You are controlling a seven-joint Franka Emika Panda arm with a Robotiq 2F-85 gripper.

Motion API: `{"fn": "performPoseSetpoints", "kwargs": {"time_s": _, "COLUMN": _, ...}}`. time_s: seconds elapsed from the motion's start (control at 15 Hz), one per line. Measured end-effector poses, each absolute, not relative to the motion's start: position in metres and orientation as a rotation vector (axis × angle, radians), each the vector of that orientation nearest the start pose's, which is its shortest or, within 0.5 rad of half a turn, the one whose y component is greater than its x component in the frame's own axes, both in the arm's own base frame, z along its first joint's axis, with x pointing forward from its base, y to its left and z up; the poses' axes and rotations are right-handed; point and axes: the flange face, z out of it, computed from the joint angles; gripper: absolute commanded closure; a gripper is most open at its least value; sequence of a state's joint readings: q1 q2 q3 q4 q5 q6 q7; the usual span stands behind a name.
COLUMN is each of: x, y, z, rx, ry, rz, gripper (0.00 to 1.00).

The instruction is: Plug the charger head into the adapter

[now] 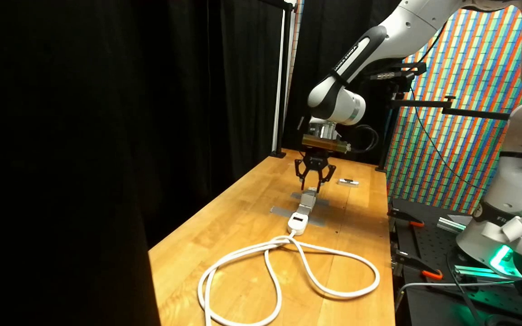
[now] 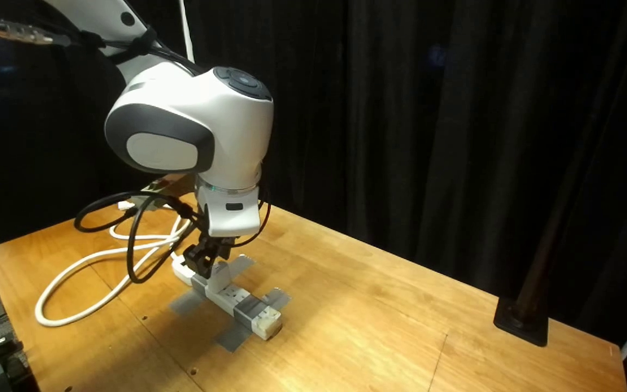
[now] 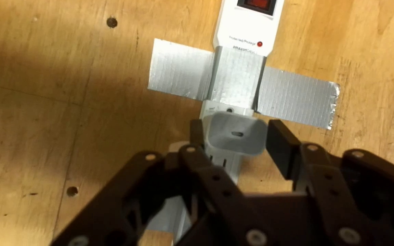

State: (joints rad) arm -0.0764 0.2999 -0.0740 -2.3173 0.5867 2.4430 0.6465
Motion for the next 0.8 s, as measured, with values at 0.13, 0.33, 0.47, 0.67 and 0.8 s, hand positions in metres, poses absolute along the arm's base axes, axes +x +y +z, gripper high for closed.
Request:
{"fn": "performPoseSetpoints", "kwargs": {"time_s": 0.13, "x": 0.498, "y": -0.078, "z": 0.209, "rx": -2.29, "ry": 1.704, "rz": 0.31, "gripper": 0.01}}
{"fn": "performPoseSetpoints", "kwargs": {"time_s": 0.33, "x": 0.493, "y": -0.081, "z": 0.229, "rx": -2.293, "ry": 1.692, "rz": 0.257, "gripper": 0.0}}
{"fn": "performPoseSetpoints", "kwargs": {"time_s": 0.47, "x": 0.486, "y": -0.083, "z": 0.241, "rx": -2.31, "ry": 1.679, "rz": 0.229, "gripper": 0.0}}
{"fn": "performPoseSetpoints", "kwargs": {"time_s": 0.67, "x": 0.475, "y": -0.086, "z": 0.254, "rx": -2.34, "ry": 1.666, "rz": 0.193, "gripper": 0.0}}
{"fn": "performPoseSetpoints", "kwargs": {"time_s": 0.8, "x": 0.467, "y": -0.088, "z": 0.259, "rx": -2.338, "ry": 1.67, "rz": 0.186, "gripper": 0.0}}
